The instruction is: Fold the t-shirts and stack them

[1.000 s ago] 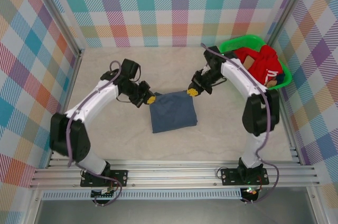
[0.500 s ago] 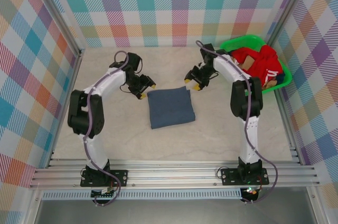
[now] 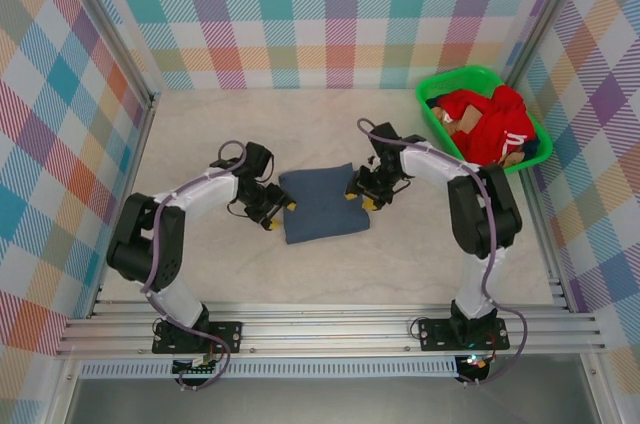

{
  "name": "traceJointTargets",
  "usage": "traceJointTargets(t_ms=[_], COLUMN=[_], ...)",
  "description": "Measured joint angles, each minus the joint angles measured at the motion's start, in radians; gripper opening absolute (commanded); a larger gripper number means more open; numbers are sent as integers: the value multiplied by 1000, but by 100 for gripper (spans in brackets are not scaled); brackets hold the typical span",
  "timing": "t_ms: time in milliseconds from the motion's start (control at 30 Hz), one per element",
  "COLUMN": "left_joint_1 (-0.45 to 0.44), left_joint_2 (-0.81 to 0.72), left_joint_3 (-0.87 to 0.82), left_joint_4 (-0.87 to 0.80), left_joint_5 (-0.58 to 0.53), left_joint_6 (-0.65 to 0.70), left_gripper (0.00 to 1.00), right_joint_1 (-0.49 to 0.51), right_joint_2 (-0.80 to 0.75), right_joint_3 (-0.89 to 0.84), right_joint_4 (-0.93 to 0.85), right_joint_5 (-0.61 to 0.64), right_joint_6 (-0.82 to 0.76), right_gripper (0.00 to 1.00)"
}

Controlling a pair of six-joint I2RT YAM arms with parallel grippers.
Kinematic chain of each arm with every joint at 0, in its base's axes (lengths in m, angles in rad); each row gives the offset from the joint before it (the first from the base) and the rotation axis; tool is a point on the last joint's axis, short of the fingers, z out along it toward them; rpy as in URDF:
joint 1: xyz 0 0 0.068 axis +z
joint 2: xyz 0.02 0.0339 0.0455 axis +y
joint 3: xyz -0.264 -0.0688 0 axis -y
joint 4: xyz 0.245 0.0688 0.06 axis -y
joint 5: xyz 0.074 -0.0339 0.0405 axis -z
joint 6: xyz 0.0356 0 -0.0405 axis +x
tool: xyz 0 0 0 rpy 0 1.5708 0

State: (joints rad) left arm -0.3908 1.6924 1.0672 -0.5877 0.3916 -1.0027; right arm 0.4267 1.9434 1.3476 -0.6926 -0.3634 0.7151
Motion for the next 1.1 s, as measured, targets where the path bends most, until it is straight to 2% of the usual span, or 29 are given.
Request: traceJointTargets(t_ms=[133, 267, 400, 533, 667, 800, 867, 933, 1000, 1100], left_joint_1=[-14, -18, -18, -18, -18, -18, -18, -16, -13, -13], left_joint_2=[39, 34, -42, -164, -278, -396, -432, -452, -456, -455], left_joint_3=[63, 173, 221, 219, 159, -10, -83, -149, -198, -261], left_joint_4=[-19, -86, -161, -224, -214, -156, -119, -63, -5, 83], left_joint_5=[-17, -97, -204, -275, -286, -294, -306, -315, -320, -332], left_joint_6=[0, 26, 42, 40, -25, -159, -225, -300, -363, -455], left_gripper=[52, 52, 52, 52, 54, 58, 60, 61, 61, 62], right_joint_1=[-2, -4, 5, 41, 100, 169, 199, 223, 238, 238], right_joint_2=[81, 101, 126, 181, 275, 383, 435, 479, 481, 449], right_joint_3=[29, 55, 67, 127, 246, 385, 455, 518, 526, 485], right_joint_4=[-6, 21, 63, 137, 198, 282, 307, 328, 329, 325], right_joint_5=[10, 5, -34, -78, -110, -146, -170, -183, -195, -207], right_joint_6=[-8, 9, 72, 169, 272, 415, 481, 530, 554, 561], right_gripper=[36, 20, 7, 0, 0, 1, 10, 25, 34, 40])
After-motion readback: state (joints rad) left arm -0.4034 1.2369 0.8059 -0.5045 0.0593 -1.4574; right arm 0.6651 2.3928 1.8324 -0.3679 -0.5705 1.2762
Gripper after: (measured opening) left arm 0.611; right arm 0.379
